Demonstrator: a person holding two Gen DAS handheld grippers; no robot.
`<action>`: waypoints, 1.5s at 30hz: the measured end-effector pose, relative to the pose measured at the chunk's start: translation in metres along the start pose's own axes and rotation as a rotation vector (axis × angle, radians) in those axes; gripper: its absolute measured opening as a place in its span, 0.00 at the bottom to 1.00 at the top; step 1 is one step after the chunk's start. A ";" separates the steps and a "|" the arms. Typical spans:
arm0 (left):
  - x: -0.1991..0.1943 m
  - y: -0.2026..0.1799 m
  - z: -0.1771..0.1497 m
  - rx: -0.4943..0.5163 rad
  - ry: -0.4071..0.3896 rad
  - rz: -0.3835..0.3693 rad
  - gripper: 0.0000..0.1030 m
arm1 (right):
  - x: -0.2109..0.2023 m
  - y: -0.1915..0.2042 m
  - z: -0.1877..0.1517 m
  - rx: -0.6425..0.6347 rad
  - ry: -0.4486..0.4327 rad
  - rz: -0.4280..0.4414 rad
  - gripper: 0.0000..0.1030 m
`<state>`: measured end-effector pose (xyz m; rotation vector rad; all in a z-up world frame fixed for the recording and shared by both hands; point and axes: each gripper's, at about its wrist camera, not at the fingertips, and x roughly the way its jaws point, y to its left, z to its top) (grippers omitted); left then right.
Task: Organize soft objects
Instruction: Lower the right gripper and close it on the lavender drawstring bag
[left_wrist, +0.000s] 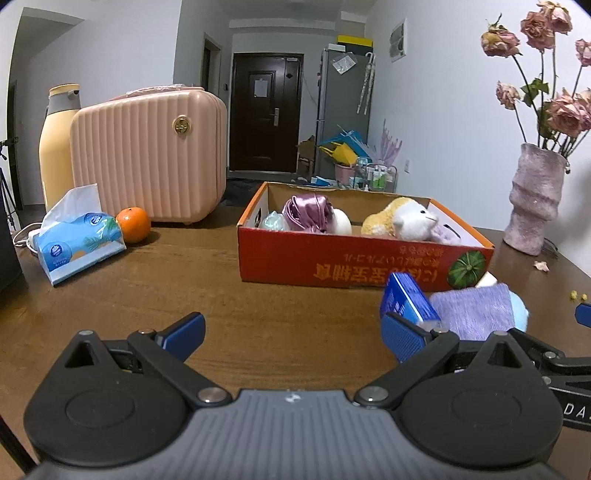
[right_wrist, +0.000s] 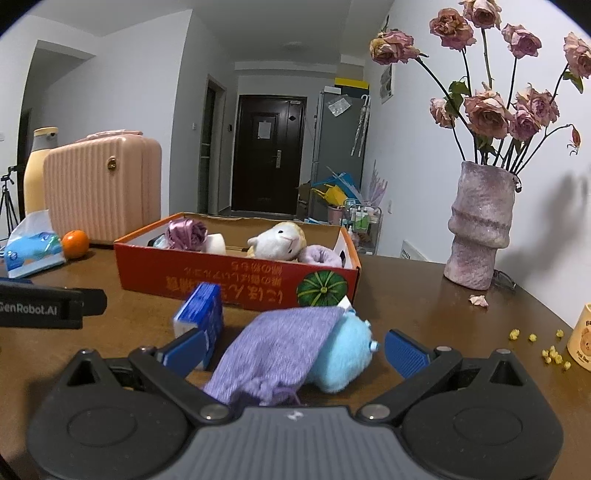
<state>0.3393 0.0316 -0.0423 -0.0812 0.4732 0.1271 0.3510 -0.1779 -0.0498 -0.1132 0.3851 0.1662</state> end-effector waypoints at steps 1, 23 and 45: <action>-0.003 0.000 -0.002 0.002 0.002 -0.003 1.00 | -0.004 0.000 -0.002 0.000 0.001 0.003 1.00; -0.020 0.006 -0.014 0.044 0.037 -0.070 1.00 | 0.006 0.010 -0.015 -0.041 0.065 0.022 1.00; -0.006 0.052 -0.005 0.003 0.043 -0.018 1.00 | 0.077 0.045 -0.003 -0.067 0.204 0.037 0.46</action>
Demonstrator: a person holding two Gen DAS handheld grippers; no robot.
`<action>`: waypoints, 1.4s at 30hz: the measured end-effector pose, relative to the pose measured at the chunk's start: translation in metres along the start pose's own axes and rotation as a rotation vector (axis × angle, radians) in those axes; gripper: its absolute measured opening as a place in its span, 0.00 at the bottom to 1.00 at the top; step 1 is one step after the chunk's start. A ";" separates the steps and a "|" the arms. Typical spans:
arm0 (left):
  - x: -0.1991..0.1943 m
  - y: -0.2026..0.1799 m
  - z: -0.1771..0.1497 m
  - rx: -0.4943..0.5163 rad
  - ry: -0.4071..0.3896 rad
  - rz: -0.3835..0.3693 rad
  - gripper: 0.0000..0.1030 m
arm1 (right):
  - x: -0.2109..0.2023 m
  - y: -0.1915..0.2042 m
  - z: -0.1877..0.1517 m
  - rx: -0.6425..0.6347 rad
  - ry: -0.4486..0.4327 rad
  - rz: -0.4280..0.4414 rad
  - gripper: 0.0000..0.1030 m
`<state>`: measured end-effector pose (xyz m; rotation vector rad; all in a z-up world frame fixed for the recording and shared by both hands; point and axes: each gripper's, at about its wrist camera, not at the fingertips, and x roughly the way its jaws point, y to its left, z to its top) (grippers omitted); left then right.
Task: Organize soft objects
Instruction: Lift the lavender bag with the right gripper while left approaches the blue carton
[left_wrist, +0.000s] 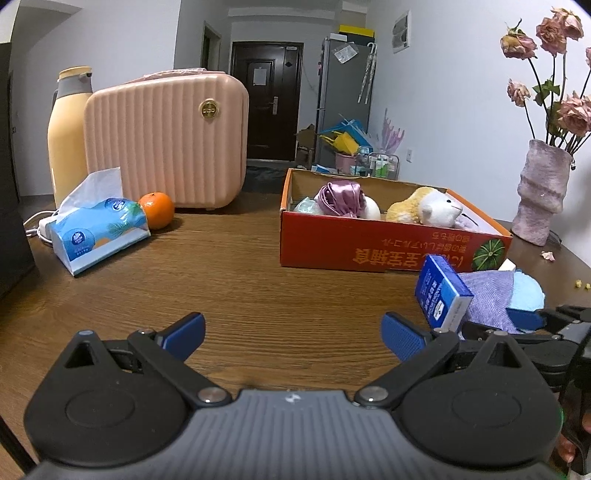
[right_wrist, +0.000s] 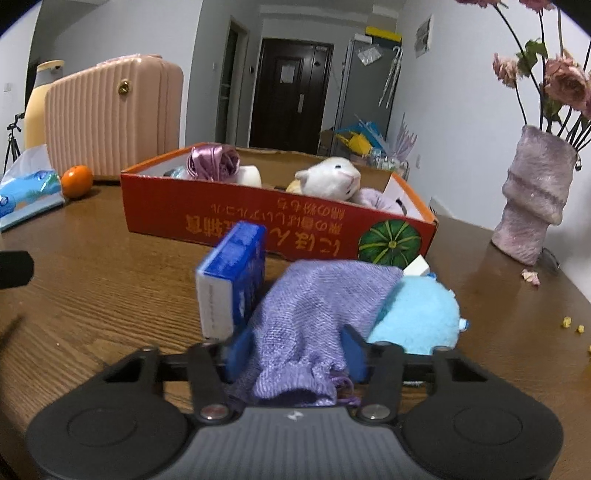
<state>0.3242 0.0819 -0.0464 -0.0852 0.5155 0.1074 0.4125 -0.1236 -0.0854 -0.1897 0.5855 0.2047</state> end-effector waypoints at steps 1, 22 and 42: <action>0.000 0.000 0.000 -0.004 0.001 -0.001 1.00 | 0.000 -0.001 0.000 0.006 -0.002 0.005 0.43; -0.001 -0.001 -0.001 0.001 -0.003 0.001 1.00 | -0.037 -0.020 -0.001 0.079 -0.162 0.024 0.16; 0.005 -0.021 0.001 -0.011 -0.008 0.013 1.00 | -0.049 -0.048 -0.002 0.119 -0.204 0.026 0.16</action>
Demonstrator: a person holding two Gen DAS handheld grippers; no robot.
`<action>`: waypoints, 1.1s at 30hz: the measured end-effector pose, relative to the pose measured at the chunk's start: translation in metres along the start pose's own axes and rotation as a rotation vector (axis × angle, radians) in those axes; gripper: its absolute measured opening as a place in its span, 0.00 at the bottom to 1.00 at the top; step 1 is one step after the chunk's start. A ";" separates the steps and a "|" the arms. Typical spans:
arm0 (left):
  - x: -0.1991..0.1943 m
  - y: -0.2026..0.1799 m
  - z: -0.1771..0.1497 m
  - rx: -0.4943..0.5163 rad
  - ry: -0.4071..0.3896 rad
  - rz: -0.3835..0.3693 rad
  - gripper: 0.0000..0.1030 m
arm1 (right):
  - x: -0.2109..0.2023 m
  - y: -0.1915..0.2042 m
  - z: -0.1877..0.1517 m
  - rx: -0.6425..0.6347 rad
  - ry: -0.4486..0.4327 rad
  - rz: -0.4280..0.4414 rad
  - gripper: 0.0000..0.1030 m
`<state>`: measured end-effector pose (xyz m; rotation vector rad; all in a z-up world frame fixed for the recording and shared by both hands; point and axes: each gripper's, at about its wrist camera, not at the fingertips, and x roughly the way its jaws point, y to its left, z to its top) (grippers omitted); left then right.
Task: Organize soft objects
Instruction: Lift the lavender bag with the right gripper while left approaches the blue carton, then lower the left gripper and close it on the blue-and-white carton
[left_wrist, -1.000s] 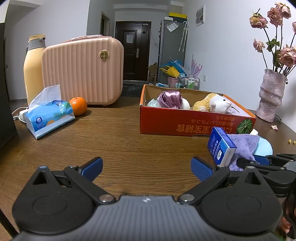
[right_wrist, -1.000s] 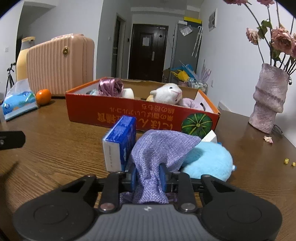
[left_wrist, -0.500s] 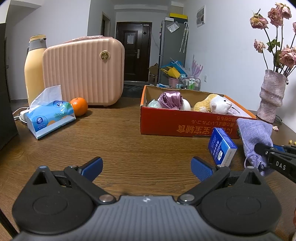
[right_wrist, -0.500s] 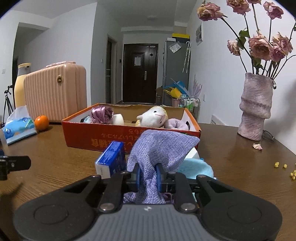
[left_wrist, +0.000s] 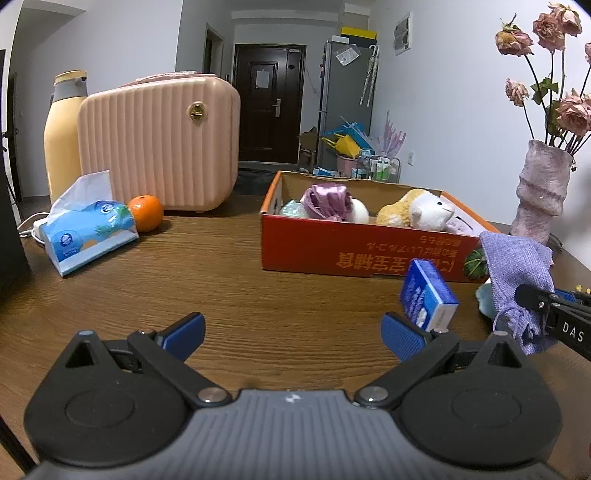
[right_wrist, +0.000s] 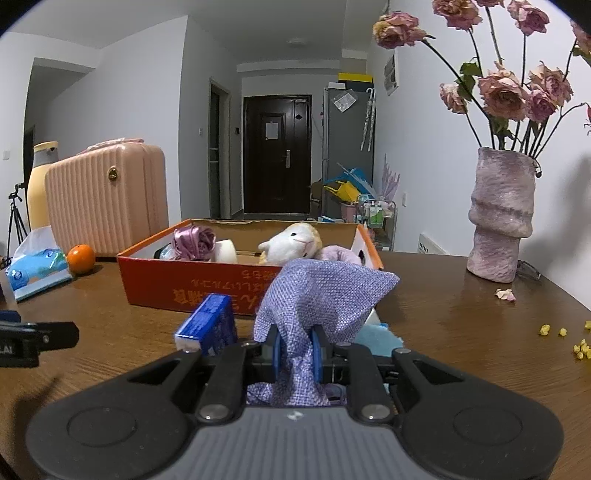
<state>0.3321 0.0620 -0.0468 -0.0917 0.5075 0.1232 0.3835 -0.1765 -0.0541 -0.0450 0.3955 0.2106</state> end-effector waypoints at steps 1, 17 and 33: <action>0.001 -0.003 0.000 -0.001 -0.001 -0.001 1.00 | 0.000 -0.003 0.000 0.002 -0.002 -0.001 0.16; 0.021 -0.067 -0.001 0.044 0.028 -0.046 1.00 | -0.005 -0.055 0.004 0.016 -0.021 -0.036 0.16; 0.048 -0.113 0.001 0.082 0.063 -0.069 1.00 | -0.006 -0.096 0.003 -0.007 -0.031 -0.065 0.16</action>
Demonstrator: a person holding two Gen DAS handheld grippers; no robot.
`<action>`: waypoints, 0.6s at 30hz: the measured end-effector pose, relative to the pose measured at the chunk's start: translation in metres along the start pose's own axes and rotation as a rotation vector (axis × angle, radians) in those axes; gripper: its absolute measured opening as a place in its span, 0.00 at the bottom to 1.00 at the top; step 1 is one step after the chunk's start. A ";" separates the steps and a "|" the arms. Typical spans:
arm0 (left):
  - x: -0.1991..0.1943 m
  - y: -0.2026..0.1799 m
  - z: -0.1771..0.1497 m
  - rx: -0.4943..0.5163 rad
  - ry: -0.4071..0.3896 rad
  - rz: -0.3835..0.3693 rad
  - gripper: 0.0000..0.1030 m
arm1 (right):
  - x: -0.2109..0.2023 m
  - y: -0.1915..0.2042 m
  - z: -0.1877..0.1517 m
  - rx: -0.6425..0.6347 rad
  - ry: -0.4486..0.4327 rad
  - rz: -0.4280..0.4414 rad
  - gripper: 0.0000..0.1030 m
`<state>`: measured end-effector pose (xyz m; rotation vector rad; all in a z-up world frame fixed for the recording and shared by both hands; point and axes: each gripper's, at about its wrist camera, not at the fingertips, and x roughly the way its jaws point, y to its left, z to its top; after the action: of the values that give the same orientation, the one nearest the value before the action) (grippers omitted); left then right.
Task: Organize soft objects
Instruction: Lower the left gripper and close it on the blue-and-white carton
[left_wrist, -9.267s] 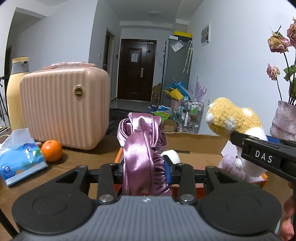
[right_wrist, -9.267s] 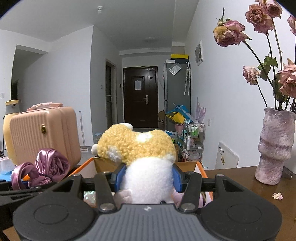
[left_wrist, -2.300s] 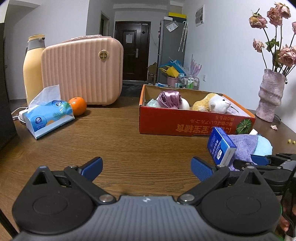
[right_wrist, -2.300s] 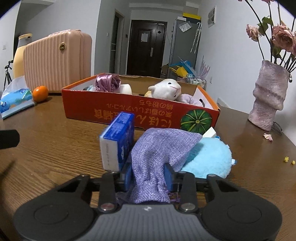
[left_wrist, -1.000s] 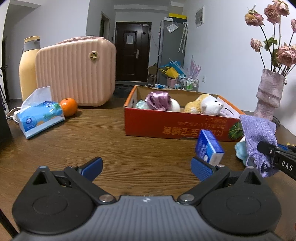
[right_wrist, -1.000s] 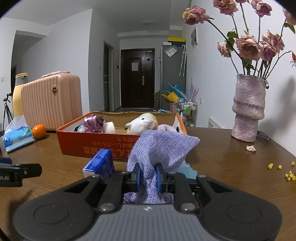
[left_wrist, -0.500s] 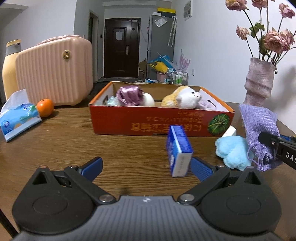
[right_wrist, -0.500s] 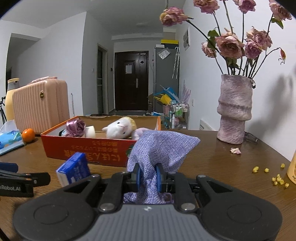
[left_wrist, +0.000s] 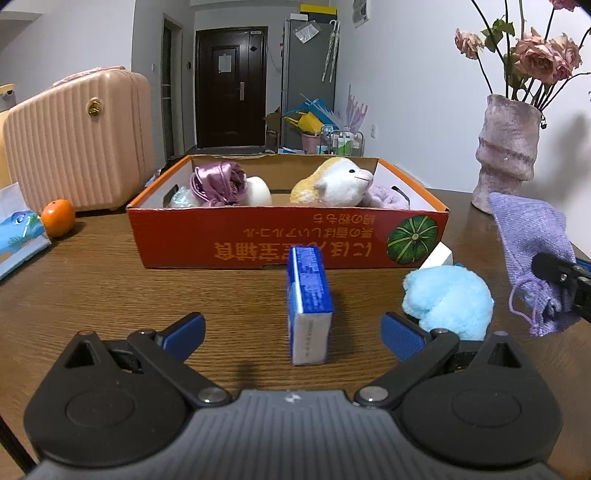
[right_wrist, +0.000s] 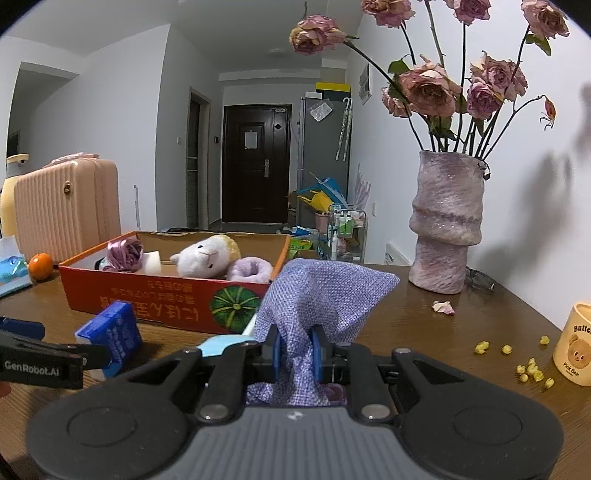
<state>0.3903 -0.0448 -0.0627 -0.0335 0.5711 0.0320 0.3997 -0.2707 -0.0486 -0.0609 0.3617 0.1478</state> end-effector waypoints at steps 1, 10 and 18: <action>0.002 -0.001 0.001 -0.001 0.003 -0.001 1.00 | 0.000 -0.002 0.000 -0.001 0.000 -0.001 0.16; 0.017 -0.007 0.005 -0.011 0.029 -0.002 1.00 | 0.006 -0.020 -0.003 -0.008 0.011 -0.026 0.16; 0.031 -0.009 0.011 -0.017 0.046 0.007 1.00 | 0.012 -0.031 -0.006 -0.012 0.022 -0.043 0.16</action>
<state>0.4223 -0.0527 -0.0703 -0.0488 0.6172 0.0430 0.4133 -0.3002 -0.0572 -0.0827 0.3807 0.1067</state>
